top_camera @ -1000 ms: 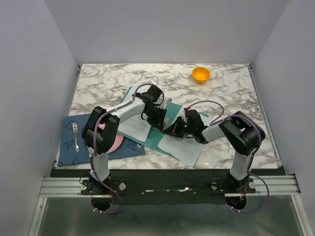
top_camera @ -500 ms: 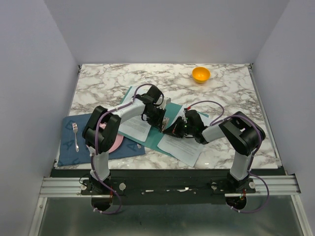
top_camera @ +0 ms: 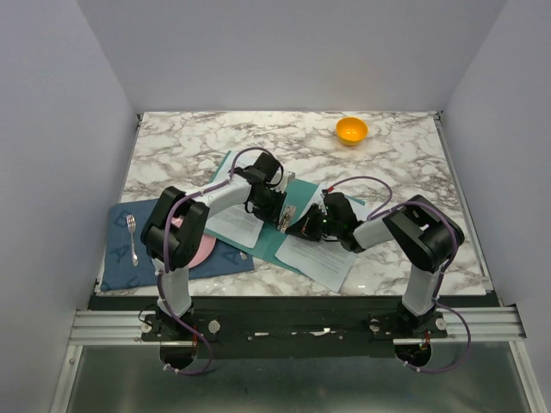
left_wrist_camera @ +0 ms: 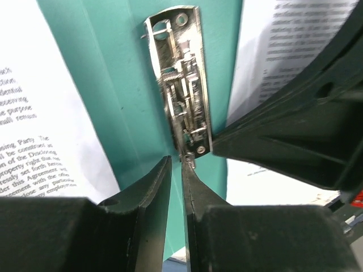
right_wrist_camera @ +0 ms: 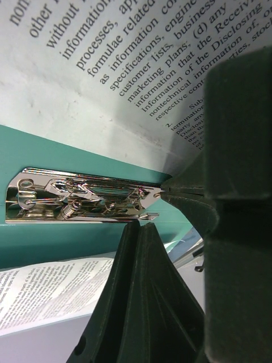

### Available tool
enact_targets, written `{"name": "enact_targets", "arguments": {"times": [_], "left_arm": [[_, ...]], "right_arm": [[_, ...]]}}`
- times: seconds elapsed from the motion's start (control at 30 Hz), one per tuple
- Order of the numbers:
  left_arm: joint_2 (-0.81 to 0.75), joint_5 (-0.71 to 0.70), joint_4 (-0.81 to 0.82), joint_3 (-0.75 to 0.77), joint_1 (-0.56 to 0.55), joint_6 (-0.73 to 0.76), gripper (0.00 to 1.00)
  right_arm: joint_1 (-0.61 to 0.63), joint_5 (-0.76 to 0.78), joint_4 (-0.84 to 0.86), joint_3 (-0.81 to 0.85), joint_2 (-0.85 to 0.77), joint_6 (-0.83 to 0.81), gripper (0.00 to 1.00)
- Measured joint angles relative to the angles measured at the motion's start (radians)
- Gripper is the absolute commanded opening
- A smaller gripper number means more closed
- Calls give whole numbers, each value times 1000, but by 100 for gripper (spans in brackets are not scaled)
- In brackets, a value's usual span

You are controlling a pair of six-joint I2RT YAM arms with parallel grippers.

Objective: Put the files into the folder

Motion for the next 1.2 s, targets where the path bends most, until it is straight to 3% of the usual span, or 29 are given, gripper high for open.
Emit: {"name": "enact_targets", "arguments": {"times": [1.2], "left_arm": [[-42,-10,-27,-9,-34,3,26]], "right_arm": [[0,0,-1,1,-1,0,0]]}}
